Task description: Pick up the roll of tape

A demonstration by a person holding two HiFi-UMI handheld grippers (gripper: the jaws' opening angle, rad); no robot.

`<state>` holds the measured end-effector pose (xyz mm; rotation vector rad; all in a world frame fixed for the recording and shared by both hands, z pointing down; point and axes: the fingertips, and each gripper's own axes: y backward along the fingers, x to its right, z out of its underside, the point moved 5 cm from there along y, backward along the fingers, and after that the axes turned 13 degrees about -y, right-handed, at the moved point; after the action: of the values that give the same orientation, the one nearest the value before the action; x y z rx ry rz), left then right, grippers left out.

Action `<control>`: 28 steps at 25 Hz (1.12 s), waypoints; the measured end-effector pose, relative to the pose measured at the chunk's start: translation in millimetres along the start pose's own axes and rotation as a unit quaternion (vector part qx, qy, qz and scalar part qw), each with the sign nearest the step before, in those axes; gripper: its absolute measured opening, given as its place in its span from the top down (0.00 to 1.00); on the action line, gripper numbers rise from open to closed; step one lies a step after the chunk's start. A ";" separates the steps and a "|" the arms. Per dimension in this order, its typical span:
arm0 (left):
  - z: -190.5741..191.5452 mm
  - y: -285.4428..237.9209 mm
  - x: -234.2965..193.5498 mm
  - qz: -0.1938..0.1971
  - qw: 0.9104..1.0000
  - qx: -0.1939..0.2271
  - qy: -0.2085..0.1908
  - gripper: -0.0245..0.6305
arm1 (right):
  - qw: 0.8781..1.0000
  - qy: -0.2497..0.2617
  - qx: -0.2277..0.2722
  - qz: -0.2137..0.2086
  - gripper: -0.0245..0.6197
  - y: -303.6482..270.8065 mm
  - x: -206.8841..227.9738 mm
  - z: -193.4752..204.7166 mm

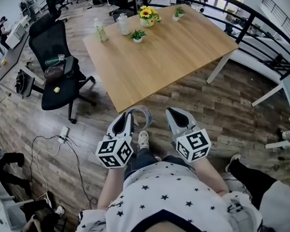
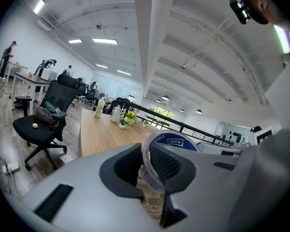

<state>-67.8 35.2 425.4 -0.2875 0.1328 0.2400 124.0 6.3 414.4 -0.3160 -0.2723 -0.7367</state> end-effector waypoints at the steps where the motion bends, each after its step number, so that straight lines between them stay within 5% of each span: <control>1: 0.8 3.2 1.0 0.000 1.000 0.000 0.000 0.88 | 1.000 0.001 0.000 -0.001 0.95 2.2 -2.1 1.2; 28: 3.3 6.7 -6.2 0.003 1.000 -0.003 -0.010 0.88 | 1.000 0.017 0.001 0.009 0.95 3.6 -7.3 3.4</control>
<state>-75.2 41.1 427.7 -0.2913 0.1122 0.2495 120.9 14.6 414.3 -0.3037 -0.2370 -0.7233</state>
